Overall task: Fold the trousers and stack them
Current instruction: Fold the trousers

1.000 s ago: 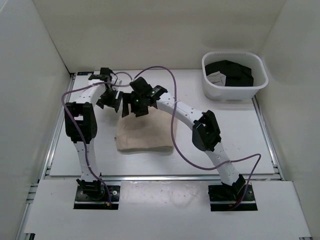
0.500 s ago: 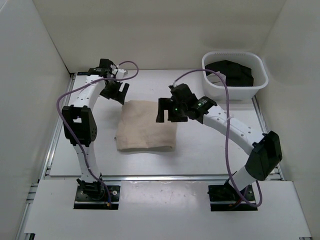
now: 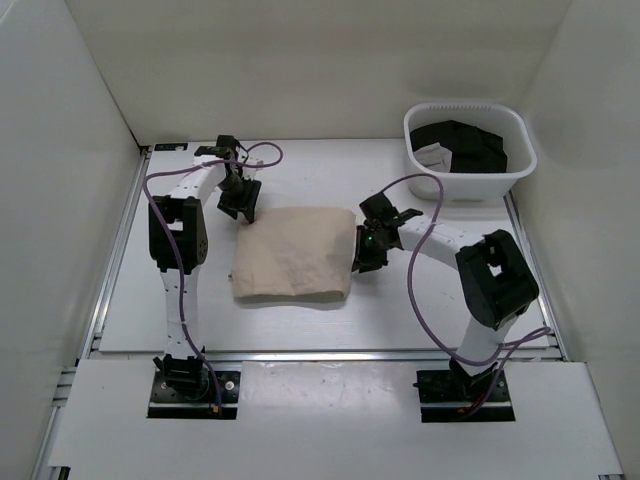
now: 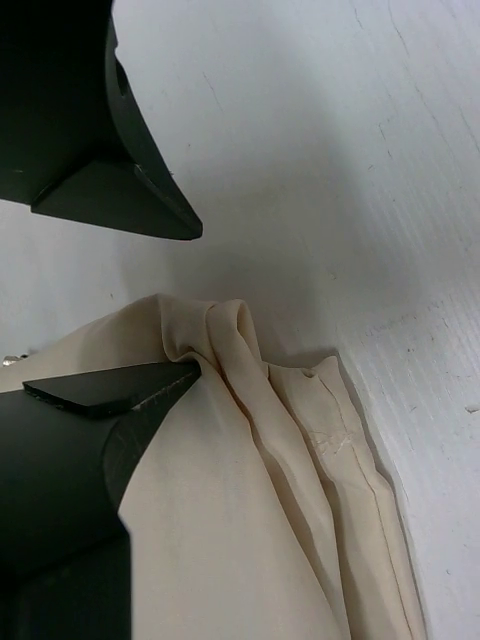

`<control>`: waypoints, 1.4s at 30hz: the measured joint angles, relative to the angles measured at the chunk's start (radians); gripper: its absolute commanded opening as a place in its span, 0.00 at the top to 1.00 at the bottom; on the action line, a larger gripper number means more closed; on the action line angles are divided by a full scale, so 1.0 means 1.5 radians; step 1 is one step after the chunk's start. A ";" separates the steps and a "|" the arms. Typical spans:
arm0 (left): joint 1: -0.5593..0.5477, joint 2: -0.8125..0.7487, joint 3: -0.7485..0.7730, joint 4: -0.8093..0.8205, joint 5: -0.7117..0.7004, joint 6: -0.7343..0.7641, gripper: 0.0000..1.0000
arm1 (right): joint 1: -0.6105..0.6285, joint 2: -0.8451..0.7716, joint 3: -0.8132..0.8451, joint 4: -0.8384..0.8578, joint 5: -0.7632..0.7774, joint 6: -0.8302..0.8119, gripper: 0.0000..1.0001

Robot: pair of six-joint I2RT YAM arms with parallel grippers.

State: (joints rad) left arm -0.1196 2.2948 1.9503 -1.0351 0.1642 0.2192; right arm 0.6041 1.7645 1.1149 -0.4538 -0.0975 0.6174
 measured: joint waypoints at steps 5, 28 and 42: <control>0.000 0.002 0.007 -0.002 0.001 -0.017 0.32 | -0.091 0.000 -0.001 0.003 0.004 -0.020 0.72; -0.049 -0.453 -0.333 0.033 0.030 0.030 0.23 | -0.078 0.205 0.320 -0.040 -0.007 -0.036 1.00; -0.068 -0.314 -0.486 0.091 0.014 0.003 0.22 | -0.156 0.355 0.551 -0.122 0.027 -0.074 1.00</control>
State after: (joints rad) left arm -0.2214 1.8244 1.2217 -0.8993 0.1856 0.2230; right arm 0.3706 2.2974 1.9411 -0.6361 -0.0563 0.5068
